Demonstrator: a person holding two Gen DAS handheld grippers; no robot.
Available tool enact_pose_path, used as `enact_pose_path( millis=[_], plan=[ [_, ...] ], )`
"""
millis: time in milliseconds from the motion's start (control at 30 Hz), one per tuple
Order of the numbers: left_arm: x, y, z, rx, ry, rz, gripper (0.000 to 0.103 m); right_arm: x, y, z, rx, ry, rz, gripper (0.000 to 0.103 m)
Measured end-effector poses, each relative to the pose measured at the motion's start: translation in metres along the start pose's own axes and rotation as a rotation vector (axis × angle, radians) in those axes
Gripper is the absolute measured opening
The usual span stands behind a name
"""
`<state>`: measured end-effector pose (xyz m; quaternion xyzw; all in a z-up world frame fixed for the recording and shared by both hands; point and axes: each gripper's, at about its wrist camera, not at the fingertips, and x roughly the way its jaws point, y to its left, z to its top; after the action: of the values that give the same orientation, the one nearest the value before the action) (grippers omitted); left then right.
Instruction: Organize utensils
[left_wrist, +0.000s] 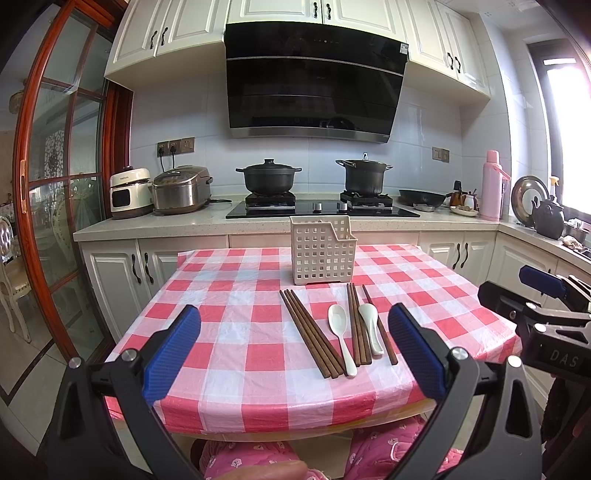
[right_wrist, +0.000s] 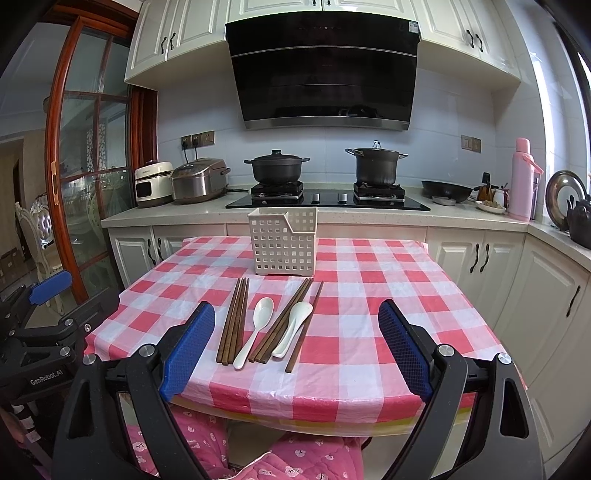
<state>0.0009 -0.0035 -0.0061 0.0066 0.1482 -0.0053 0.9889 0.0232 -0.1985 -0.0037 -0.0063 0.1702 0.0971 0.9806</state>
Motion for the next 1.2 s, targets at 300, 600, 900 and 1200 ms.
enact_pose_path(
  millis=[300, 600, 900, 1200],
  plan=[
    [0.0, 0.0, -0.001, 0.0, -0.001, 0.0, 0.098, 0.0, -0.001, -0.001, 0.002, 0.001, 0.002, 0.085],
    [-0.001, -0.003, -0.002, 0.001, 0.002, -0.001, 0.098, 0.004, -0.003, -0.004, 0.01, 0.006, 0.001, 0.085],
    [0.039, 0.003, 0.002, -0.018, 0.075, 0.007, 0.098, 0.05, -0.01, -0.007, 0.014, 0.065, -0.001, 0.085],
    [0.12, 0.015, 0.017, -0.052, 0.172, 0.018, 0.098, 0.121, -0.023, 0.006, 0.041, 0.154, -0.012, 0.085]
  ],
)
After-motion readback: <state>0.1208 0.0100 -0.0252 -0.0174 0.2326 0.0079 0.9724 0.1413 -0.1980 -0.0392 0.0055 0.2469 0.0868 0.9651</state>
